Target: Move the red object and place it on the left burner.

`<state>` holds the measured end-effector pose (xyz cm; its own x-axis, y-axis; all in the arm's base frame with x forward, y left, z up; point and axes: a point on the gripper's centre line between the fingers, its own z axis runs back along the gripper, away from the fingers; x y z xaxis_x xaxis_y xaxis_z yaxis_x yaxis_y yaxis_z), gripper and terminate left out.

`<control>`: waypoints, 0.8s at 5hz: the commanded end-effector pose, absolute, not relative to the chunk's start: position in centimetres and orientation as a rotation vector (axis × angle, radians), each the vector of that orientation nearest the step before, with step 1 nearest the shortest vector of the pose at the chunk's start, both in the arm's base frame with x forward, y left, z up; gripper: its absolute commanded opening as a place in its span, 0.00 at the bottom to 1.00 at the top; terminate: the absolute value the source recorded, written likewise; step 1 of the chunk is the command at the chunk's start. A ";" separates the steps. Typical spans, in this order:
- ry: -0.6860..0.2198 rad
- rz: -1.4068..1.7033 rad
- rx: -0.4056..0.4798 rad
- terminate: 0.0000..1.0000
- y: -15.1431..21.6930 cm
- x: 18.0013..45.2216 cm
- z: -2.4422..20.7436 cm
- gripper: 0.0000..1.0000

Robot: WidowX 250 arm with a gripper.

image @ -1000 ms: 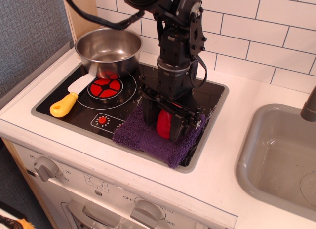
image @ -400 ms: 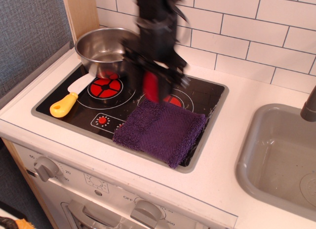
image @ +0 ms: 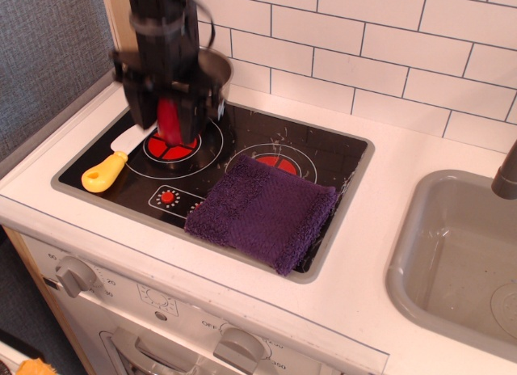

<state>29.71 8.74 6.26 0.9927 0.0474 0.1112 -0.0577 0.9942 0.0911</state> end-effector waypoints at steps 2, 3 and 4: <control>-0.082 0.093 0.090 0.00 10.5 29.7 2.9 0.00; -0.060 0.109 0.083 0.00 10.8 29.4 2.7 1.00; -0.081 0.104 0.087 0.00 10.6 29.6 4.1 1.00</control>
